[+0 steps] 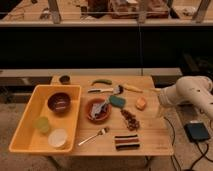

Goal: Place banana in purple bowl

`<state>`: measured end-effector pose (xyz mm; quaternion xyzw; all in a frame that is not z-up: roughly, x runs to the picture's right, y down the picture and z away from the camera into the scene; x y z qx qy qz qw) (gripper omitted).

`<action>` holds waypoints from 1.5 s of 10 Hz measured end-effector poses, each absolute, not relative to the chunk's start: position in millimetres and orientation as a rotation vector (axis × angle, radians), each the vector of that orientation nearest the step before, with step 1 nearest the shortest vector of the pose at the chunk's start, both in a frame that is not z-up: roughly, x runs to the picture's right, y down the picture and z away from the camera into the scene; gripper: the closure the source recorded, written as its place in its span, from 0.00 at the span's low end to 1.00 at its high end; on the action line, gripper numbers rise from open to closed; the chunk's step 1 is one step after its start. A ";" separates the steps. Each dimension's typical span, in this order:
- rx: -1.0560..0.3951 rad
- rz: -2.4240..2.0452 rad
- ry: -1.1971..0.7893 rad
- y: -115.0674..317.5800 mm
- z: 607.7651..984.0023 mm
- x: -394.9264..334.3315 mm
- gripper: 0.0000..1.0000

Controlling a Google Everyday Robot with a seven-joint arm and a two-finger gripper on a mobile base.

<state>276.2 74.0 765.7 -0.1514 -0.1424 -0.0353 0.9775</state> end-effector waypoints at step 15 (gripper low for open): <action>-0.295 -0.068 -0.296 68.2 770.8 278.8 0.20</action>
